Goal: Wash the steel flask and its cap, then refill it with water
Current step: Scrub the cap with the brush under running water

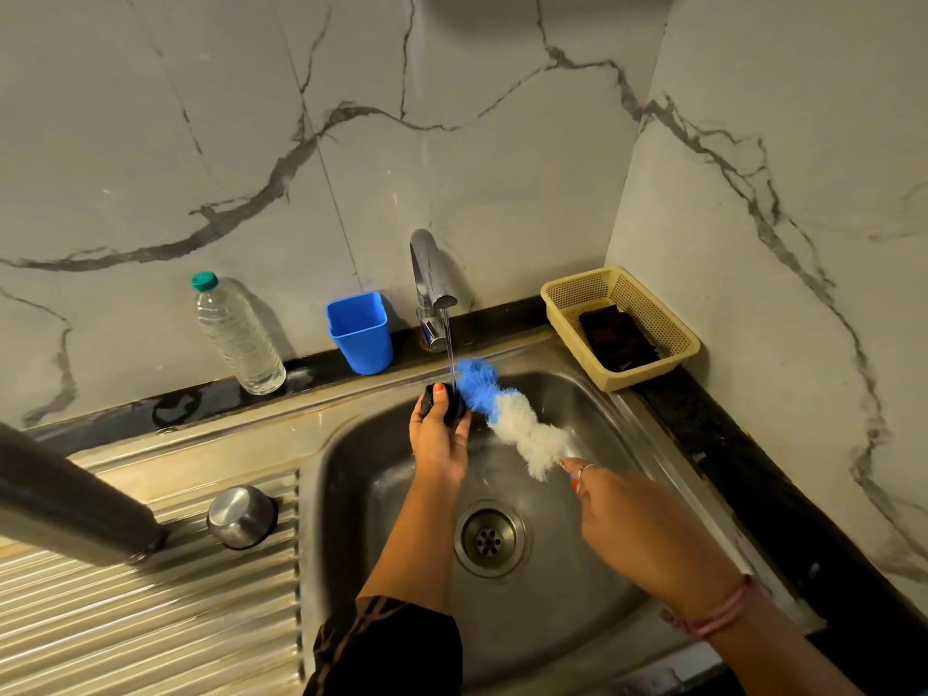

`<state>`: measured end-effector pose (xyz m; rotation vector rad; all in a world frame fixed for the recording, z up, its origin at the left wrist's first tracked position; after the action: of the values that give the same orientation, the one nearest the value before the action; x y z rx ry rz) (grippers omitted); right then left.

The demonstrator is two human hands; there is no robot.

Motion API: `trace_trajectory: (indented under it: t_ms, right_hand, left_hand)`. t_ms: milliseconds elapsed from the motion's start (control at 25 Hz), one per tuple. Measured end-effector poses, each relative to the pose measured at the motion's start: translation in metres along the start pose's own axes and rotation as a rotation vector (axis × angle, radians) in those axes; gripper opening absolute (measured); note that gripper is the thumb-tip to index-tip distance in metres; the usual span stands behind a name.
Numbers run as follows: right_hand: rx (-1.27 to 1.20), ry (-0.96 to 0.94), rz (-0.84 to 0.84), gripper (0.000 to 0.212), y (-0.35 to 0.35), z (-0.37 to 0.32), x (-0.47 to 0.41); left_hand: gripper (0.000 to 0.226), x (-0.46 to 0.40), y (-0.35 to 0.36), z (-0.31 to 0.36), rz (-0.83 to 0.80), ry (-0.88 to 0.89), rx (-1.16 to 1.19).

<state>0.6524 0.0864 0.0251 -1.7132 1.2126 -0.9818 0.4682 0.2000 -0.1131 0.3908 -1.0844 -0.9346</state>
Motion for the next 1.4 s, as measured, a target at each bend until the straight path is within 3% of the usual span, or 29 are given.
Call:
trace_trajectory:
  t_ms: [200,480,720,920,1120,1400]
  right_hand:
    - [0.053,-0.081,-0.002,0.046,0.004,-0.013,-0.018]
    - [0.148,-0.175,0.004,0.051,-0.012,-0.039,0.000]
    - [0.134,-0.094,-0.055,0.019,-0.017,-0.033,-0.031]
    - [0.171,-0.184,0.021,0.025,-0.027,-0.045,-0.007]
    - [0.162,-0.128,-0.067,0.023,-0.022,-0.043,-0.036]
    - [0.102,-0.194,-0.051,0.035,-0.019,-0.038,-0.017]
  left_hand:
    - [0.044,0.003,0.002,-0.006,-0.041,-0.022,-0.097]
    - [0.041,-0.002,-0.011,0.005,-0.020,-0.010,-0.030]
    - [0.038,0.012,0.002,-0.004,-0.121,-0.013,-0.065]
    - [0.035,0.005,-0.002,0.001,-0.069,-0.020,0.040]
    - [0.039,0.008,0.003,0.000,-0.066,-0.012,0.036]
    - [0.039,0.003,-0.005,0.005,-0.078,-0.016,0.038]
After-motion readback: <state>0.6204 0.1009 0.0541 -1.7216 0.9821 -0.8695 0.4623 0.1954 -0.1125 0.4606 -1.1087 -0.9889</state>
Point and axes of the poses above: each hand's wrist, its own x-axis away from the middle knuckle, its own y-axis out of the palm, z = x × y, the point moved 6 cm from there along -x, towards the middle knuckle, and after that the axes turned 6 degrees about -y, right-handed, at the moved point
